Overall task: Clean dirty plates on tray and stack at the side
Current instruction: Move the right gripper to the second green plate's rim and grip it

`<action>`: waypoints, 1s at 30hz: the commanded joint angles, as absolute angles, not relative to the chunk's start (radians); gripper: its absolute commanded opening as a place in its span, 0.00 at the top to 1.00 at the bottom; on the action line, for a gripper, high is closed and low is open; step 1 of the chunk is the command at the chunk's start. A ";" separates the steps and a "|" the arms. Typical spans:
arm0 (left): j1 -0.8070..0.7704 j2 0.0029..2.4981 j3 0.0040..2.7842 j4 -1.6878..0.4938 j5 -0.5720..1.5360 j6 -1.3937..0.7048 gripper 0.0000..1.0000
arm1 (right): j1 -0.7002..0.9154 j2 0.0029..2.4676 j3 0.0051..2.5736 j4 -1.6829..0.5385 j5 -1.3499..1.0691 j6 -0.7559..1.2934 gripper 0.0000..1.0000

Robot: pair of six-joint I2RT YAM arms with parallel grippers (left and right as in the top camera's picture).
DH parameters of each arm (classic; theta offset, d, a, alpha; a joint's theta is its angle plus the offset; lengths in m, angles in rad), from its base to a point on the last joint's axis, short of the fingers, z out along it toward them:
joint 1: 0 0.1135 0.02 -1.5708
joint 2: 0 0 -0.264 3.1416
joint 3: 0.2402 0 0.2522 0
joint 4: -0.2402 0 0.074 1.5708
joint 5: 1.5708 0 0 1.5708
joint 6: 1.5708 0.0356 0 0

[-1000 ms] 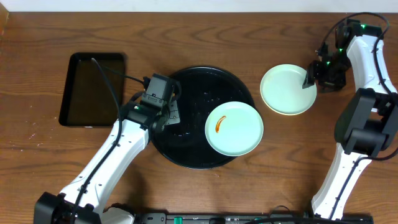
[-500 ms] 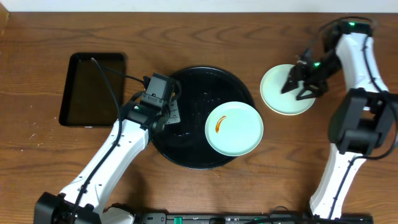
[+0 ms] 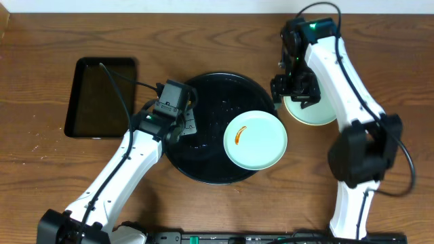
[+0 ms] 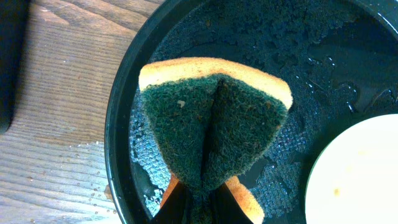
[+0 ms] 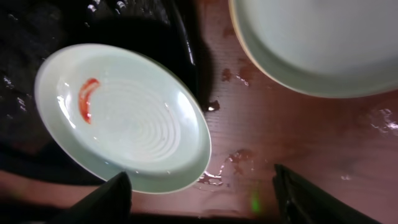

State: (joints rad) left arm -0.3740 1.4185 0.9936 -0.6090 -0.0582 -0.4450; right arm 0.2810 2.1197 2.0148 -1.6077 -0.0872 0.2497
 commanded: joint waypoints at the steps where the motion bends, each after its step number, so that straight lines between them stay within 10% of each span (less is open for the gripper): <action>1: -0.370 1.424 0.986 -0.605 -0.063 -0.450 0.92 | 0.338 2.045 2.032 -1.619 0.001 0.347 0.23; 3: -0.370 1.424 0.986 -0.606 -0.062 -0.451 0.92 | 0.376 2.046 2.021 -1.631 0.046 0.397 0.01; 9: -0.370 1.424 0.986 -0.620 -0.063 -0.450 0.91 | 0.472 2.046 1.864 -1.587 0.282 0.677 0.01; 30: -0.370 1.424 0.986 -0.605 -0.063 -0.450 0.91 | 0.482 2.046 1.544 -1.393 0.001 0.672 0.07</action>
